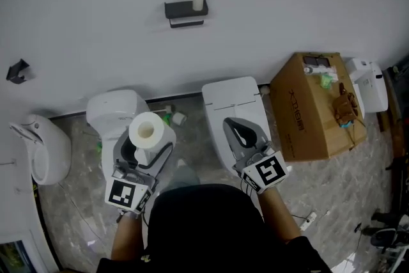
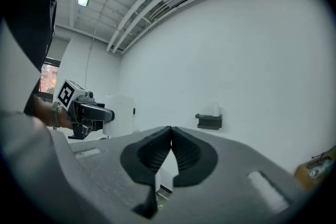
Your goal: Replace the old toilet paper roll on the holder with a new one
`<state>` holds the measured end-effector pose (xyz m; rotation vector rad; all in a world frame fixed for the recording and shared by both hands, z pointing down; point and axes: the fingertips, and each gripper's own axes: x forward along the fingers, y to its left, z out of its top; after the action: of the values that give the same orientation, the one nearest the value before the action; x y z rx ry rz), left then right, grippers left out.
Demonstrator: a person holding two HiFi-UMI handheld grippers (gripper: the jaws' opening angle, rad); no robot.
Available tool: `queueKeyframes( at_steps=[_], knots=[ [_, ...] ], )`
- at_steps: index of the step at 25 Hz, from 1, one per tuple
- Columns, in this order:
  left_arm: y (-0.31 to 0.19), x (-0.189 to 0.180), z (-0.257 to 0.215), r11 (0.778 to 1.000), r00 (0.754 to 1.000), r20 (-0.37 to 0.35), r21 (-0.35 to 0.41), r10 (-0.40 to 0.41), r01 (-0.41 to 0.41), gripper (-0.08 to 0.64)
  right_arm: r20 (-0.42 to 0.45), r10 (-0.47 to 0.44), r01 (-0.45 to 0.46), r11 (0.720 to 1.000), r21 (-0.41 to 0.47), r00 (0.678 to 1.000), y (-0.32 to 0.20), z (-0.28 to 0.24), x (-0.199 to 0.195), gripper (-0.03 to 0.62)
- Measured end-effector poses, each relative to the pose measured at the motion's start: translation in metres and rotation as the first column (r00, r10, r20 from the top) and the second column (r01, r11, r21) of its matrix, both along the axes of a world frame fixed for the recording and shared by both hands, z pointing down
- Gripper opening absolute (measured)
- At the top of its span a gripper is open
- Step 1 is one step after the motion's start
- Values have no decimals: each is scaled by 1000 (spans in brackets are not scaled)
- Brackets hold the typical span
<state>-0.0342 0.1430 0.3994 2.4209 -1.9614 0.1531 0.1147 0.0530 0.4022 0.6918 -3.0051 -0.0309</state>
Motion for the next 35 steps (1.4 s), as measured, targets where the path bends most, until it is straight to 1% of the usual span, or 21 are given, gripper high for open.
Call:
queueKeyframes(
  at_steps=[5, 9, 13, 16, 20, 22, 24, 30, 35],
  knots=[
    [-51, -57, 10, 999, 999, -16, -27, 38, -38, 407, -5, 37, -37, 999, -34, 999, -43, 11, -53, -2],
    [-79, -93, 16, 997, 998, -14, -34, 66, -67, 407, -8, 66, -66, 997, -47, 998, -69, 20, -85, -2],
    [-98, -120, 13, 994, 995, -72, -81, 70, -76, 407, -14, 88, -89, 994, -71, 996, -86, 20, -117, -2],
    [-103, -140, 10, 994, 995, -62, -65, 84, -88, 407, -15, 95, -96, 993, -68, 995, -93, 14, -137, -2],
    [-101, -152, 1, 993, 993, -77, -77, 88, -93, 407, -30, 94, -96, 994, -55, 995, -93, 3, -156, -2],
    [-99, -156, 2, 993, 994, -65, -78, 84, -89, 407, -39, 95, -97, 994, -46, 995, -93, -1, -161, -2],
    [-96, -159, 2, 994, 996, -59, -81, 73, -77, 407, -42, 100, -102, 994, -44, 994, -94, -3, -162, -2],
    [-94, -165, -5, 996, 996, -80, -79, 40, -46, 407, -44, 105, -108, 993, -55, 993, -105, -10, -166, -2],
    [-98, -174, -6, 996, 997, -72, -90, 3, -10, 407, -36, 96, -98, 993, -61, 995, -126, -12, -177, -2]
  ],
)
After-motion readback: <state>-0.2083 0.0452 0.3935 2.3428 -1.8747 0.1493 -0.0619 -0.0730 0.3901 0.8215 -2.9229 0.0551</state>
